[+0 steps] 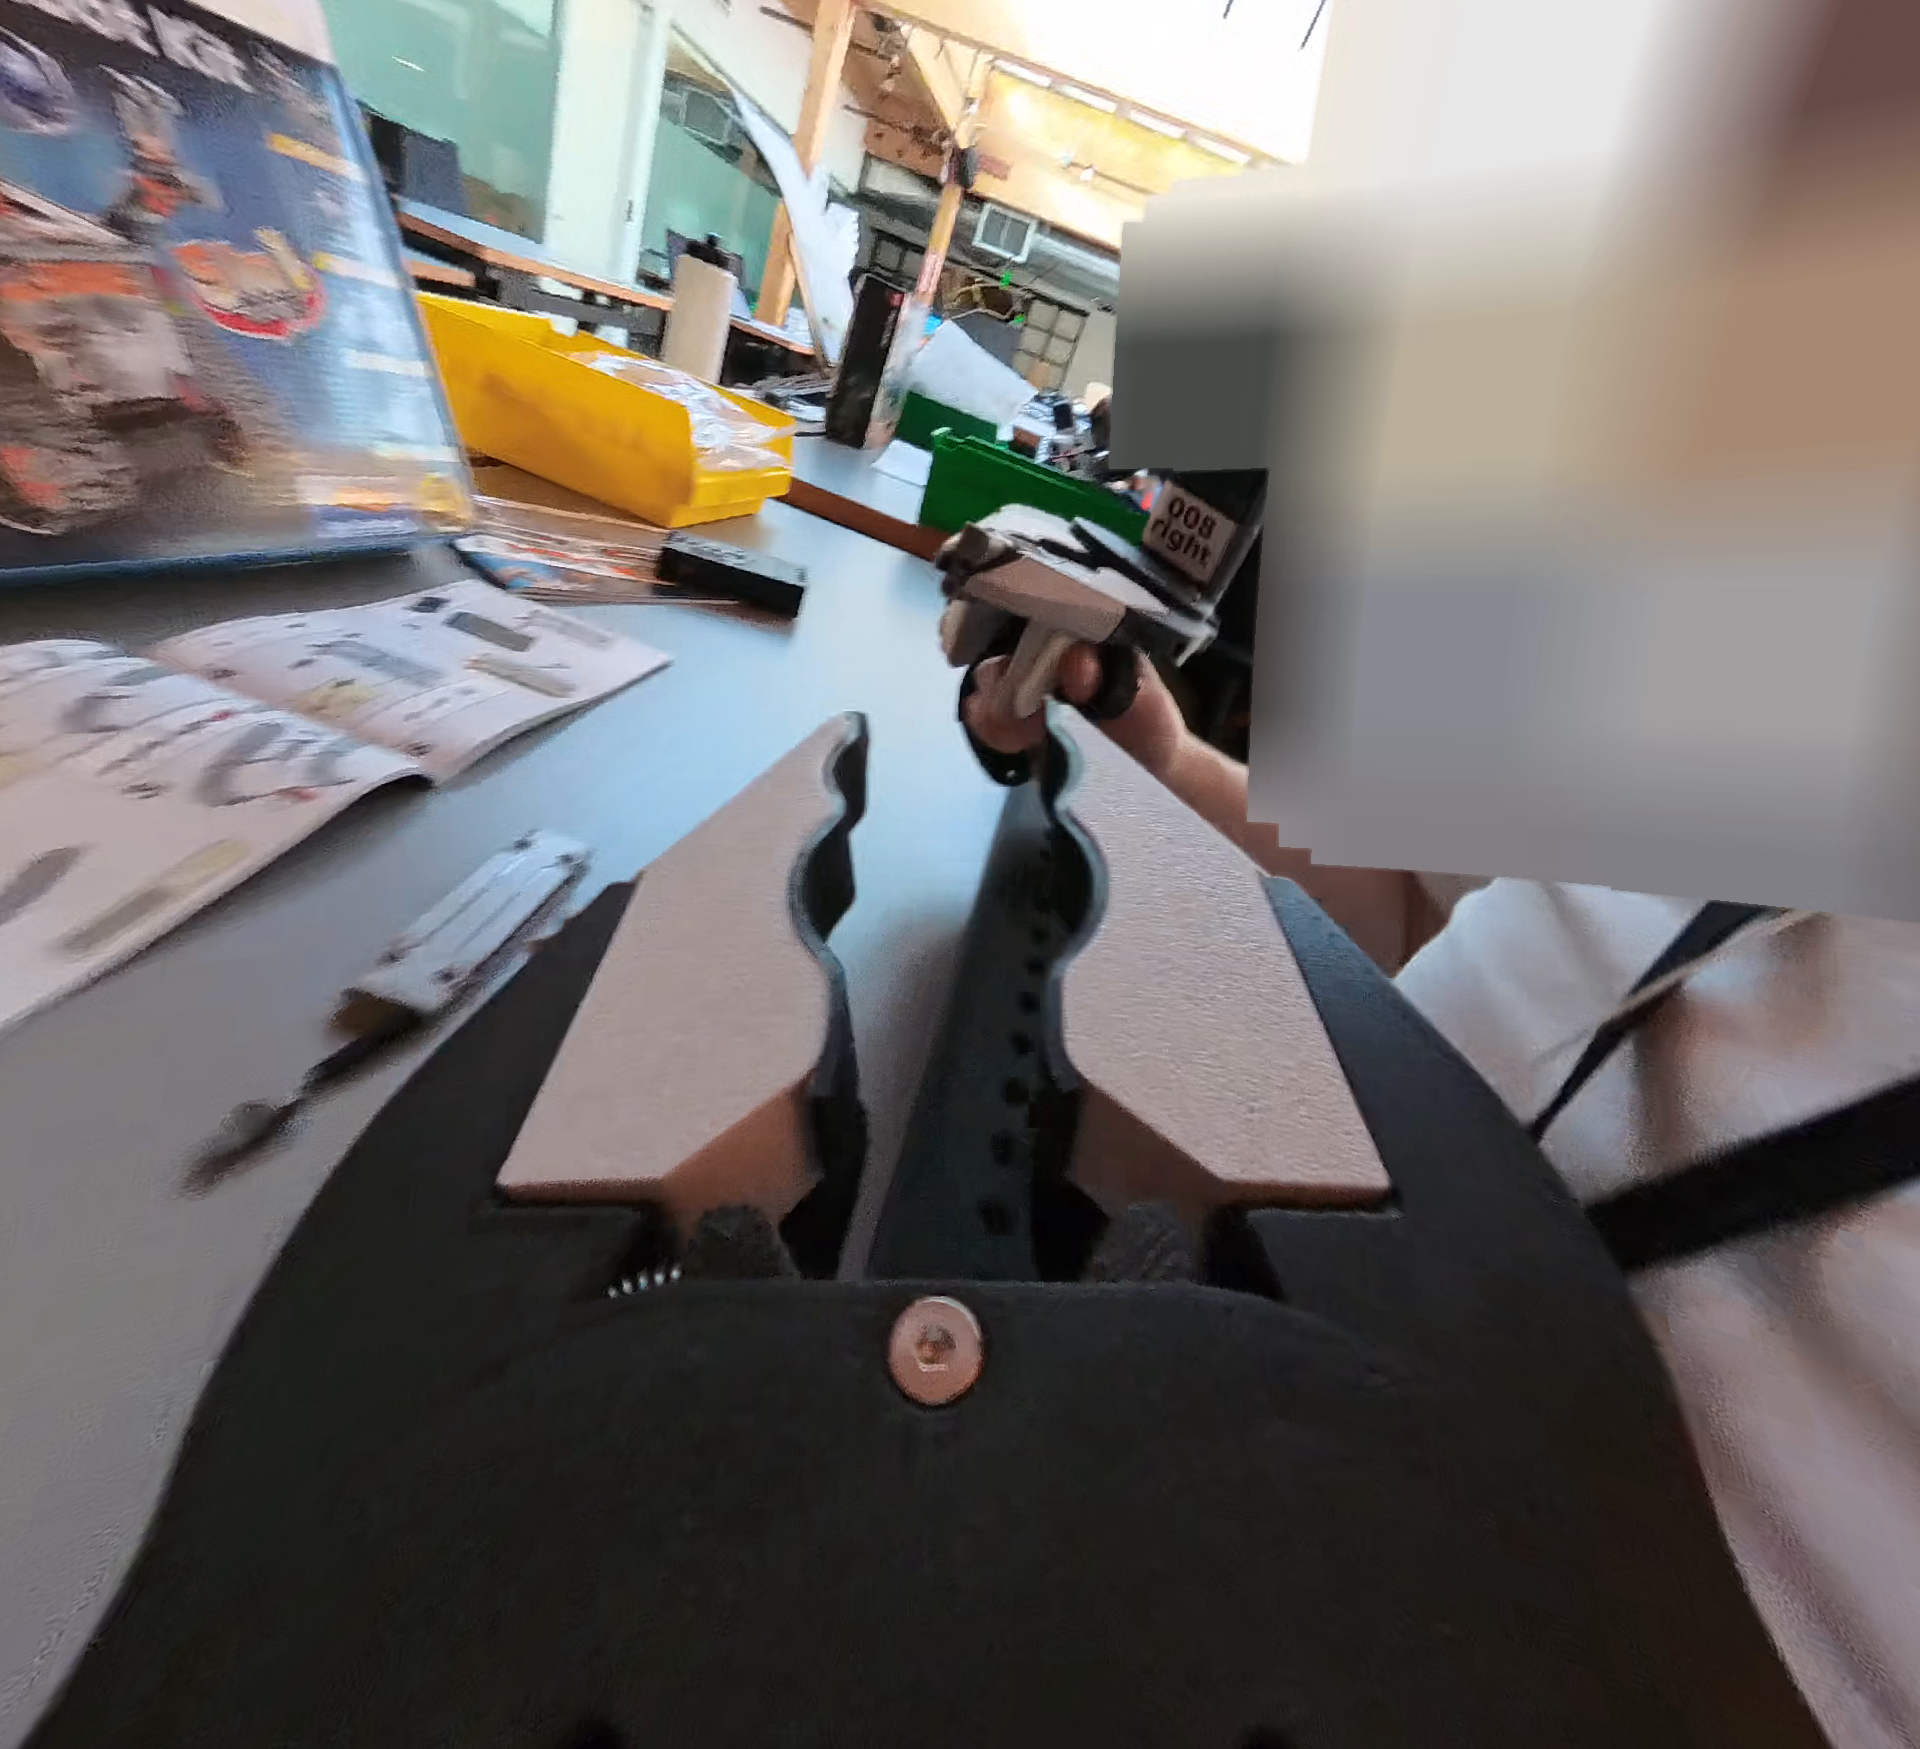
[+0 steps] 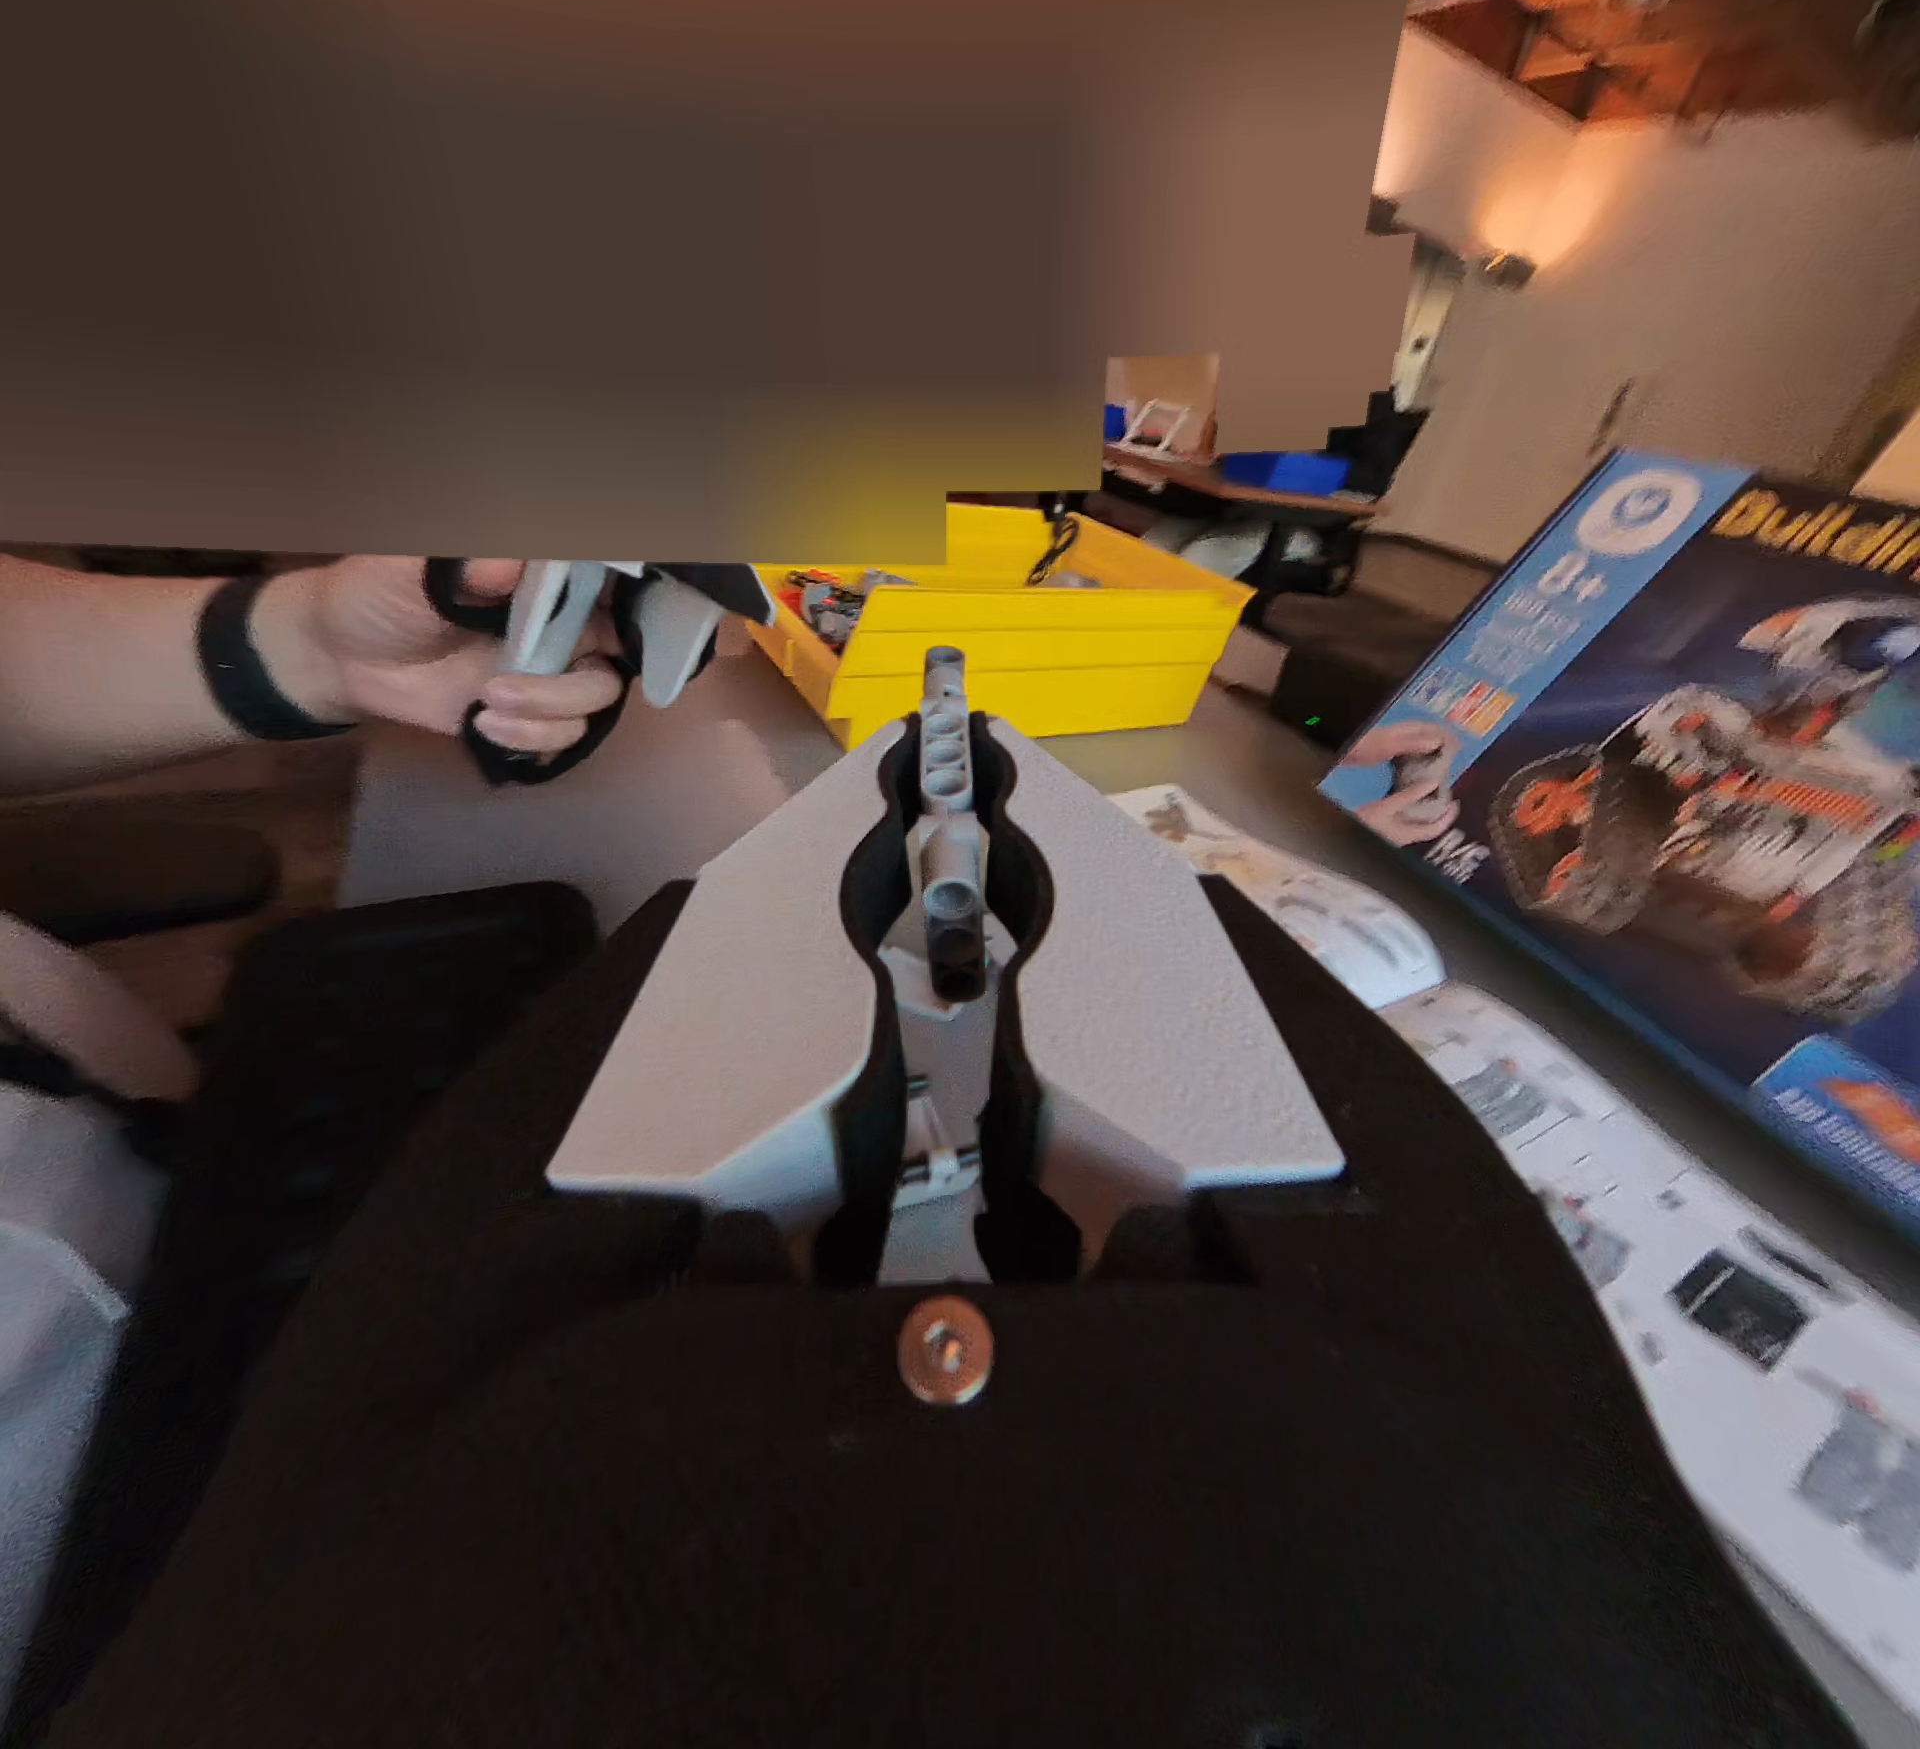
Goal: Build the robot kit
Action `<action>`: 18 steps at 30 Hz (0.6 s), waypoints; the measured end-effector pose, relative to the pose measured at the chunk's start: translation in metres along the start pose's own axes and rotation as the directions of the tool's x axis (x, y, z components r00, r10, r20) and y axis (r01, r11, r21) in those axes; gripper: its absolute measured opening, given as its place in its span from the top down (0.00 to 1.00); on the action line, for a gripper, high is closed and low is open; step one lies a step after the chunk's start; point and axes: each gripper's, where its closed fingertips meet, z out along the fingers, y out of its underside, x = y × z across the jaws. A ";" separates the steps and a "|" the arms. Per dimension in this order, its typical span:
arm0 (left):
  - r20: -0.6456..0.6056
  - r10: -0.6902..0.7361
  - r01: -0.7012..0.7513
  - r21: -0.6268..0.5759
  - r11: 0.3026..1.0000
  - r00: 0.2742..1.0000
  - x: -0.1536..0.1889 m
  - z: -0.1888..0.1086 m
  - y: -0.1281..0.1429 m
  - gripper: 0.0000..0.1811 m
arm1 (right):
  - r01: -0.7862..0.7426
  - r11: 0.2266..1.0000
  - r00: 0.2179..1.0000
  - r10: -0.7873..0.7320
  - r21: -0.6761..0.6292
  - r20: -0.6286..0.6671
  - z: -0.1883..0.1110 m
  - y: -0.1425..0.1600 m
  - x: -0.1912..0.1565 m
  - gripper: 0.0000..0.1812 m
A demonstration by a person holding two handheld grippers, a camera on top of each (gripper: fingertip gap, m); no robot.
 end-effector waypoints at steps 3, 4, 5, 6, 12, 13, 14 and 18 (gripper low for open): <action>-0.066 -0.115 0.121 0.086 0.989 0.991 0.003 0.032 -0.007 0.72 | 0.217 0.974 0.971 -0.222 -0.061 -0.094 0.015 -0.003 -0.007 0.97; -0.103 -0.178 0.191 0.127 0.973 0.979 0.003 0.040 -0.012 0.71 | 0.300 0.950 0.941 -0.309 -0.083 -0.136 0.019 -0.005 -0.008 0.97; -0.154 -0.241 0.264 0.153 0.952 0.958 0.005 0.047 -0.017 0.71 | 0.384 0.918 0.901 -0.396 -0.104 -0.174 0.021 -0.007 -0.009 0.97; -0.191 -0.291 0.321 0.156 0.934 0.938 0.005 0.054 -0.017 0.70 | 0.459 0.880 0.851 -0.474 -0.121 -0.225 0.023 -0.011 -0.008 0.97; -0.360 -0.340 0.392 0.079 0.917 0.869 0.021 0.072 -0.005 0.88 | 0.650 0.753 0.721 -0.654 -0.103 -0.230 0.038 -0.018 -0.037 0.97; -0.367 -0.345 0.395 0.069 0.916 0.864 0.022 0.069 -0.005 0.88 | 0.656 0.747 0.717 -0.660 -0.102 -0.225 0.040 -0.017 -0.038 0.97; -0.346 -0.323 0.368 0.070 0.927 0.881 0.021 0.068 -0.005 0.88 | 0.653 0.749 0.720 -0.660 -0.116 -0.213 0.042 -0.014 -0.037 0.96; -0.102 -0.077 0.085 0.081 0.993 0.992 0.000 0.052 -0.009 0.88 | 0.571 0.797 0.785 -0.600 -0.198 -0.155 0.045 0.007 -0.030 0.81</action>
